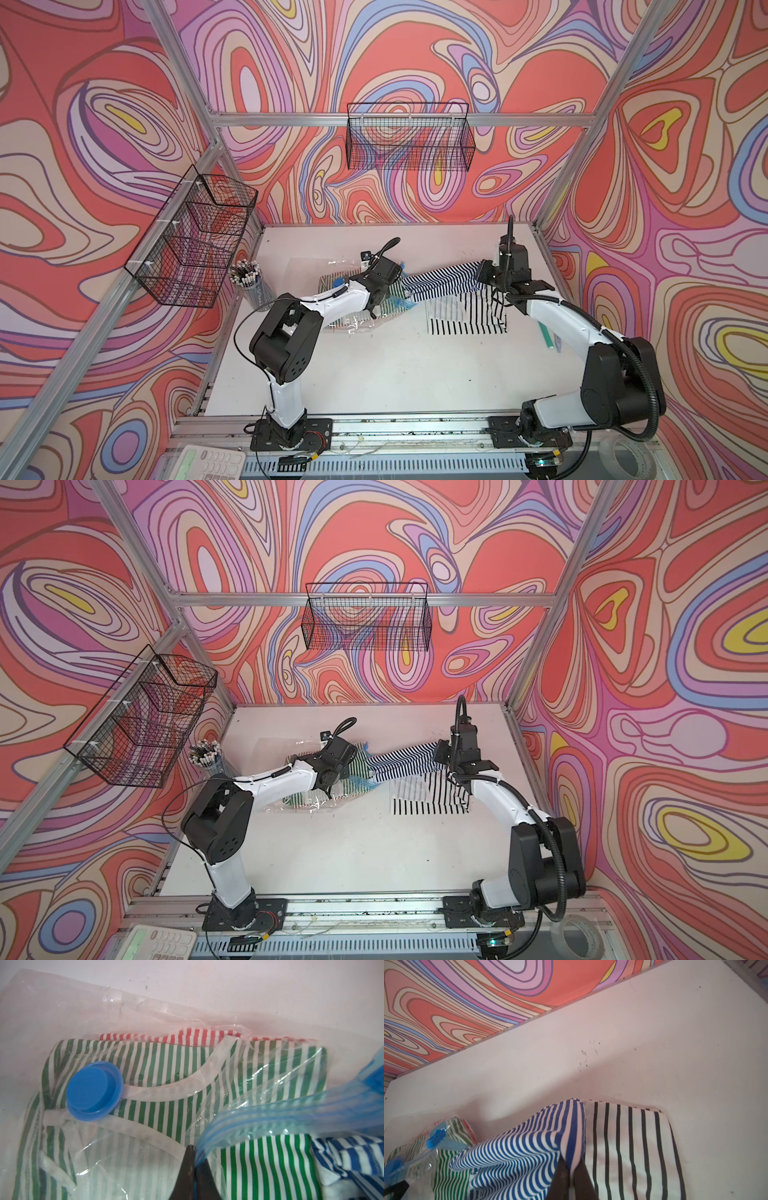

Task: Take the tank top out of the vacuum bag
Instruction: Take out the tank top from the vacuum bag.

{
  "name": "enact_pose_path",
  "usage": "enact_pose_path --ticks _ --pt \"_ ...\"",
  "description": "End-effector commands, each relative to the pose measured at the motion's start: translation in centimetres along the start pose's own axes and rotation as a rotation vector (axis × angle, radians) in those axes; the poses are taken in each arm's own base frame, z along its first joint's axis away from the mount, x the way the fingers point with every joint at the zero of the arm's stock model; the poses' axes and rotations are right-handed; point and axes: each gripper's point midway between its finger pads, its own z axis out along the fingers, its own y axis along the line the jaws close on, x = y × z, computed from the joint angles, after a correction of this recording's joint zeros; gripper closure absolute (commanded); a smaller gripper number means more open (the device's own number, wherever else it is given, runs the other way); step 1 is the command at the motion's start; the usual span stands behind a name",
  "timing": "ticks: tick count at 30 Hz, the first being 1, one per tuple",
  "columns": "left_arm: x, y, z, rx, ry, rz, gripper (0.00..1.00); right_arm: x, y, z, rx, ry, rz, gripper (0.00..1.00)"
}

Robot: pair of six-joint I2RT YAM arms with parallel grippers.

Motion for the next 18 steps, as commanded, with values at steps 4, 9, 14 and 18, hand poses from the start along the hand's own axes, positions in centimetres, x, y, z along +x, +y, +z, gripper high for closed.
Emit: enact_pose_path --ticks 4,9,14,18 --pt "0.7 0.1 0.2 -0.010 0.038 0.030 1.00 0.1 -3.2 0.3 0.131 -0.001 -0.002 1.00" --pt "1.0 -0.2 0.6 -0.007 0.052 0.043 1.00 1.2 -6.6 0.0 0.226 0.031 0.039 1.00" --pt "0.9 -0.2 0.5 -0.005 0.050 0.056 1.00 2.0 -9.3 -0.2 0.288 0.053 0.085 1.00" --pt "0.8 -0.2 0.4 -0.007 0.046 0.067 1.00 2.6 -10.6 -0.3 0.348 0.077 0.083 1.00"
